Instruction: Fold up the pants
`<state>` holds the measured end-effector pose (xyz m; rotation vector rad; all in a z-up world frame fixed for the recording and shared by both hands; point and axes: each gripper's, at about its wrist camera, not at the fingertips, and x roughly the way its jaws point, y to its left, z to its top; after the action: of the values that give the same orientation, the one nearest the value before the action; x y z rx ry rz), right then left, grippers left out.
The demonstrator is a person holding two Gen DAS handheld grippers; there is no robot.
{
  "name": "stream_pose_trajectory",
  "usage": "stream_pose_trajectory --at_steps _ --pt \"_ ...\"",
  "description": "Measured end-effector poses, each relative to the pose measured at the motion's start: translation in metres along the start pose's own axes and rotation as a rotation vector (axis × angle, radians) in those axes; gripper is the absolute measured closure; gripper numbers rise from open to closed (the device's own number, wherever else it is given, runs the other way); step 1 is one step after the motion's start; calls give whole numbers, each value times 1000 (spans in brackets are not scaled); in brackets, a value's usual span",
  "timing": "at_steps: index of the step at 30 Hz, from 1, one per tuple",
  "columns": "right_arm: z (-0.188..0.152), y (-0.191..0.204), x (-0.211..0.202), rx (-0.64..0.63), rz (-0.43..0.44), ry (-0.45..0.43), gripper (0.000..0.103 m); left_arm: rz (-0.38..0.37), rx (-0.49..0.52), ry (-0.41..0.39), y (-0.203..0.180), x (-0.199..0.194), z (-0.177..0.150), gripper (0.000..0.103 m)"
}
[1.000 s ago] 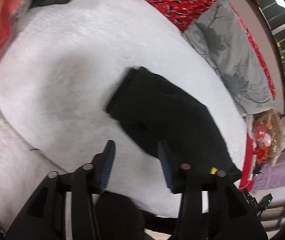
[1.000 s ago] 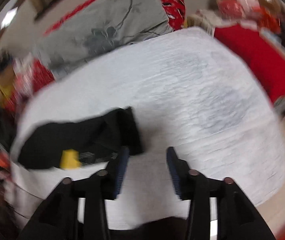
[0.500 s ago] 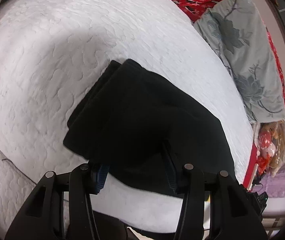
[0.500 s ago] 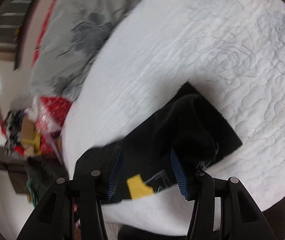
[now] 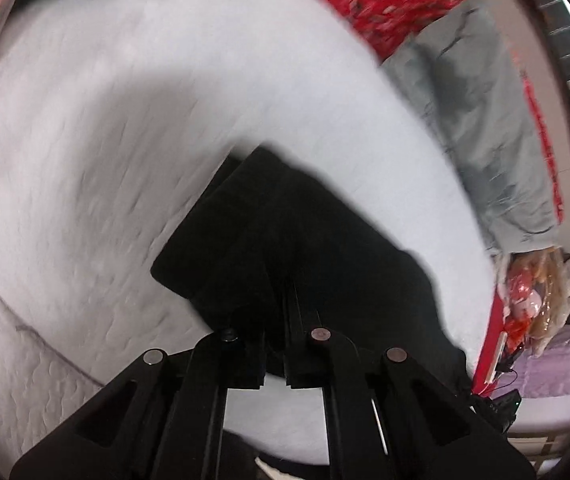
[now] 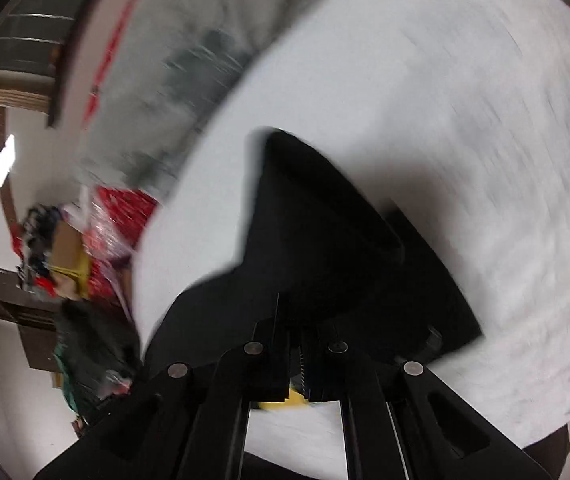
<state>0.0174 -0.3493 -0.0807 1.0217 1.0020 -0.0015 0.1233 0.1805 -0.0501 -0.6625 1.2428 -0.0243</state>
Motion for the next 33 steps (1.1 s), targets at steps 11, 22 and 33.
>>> stream_pose_trajectory --at_steps 11,22,33 --pt "-25 -25 -6 -50 -53 27 98 34 -28 37 14 16 -7 98" --pt "-26 -30 -89 -113 -69 -79 58 -57 180 -41 8 -66 -21 87" --pt "28 -12 -50 -181 -176 -122 54 122 226 6 -25 -16 55 59"
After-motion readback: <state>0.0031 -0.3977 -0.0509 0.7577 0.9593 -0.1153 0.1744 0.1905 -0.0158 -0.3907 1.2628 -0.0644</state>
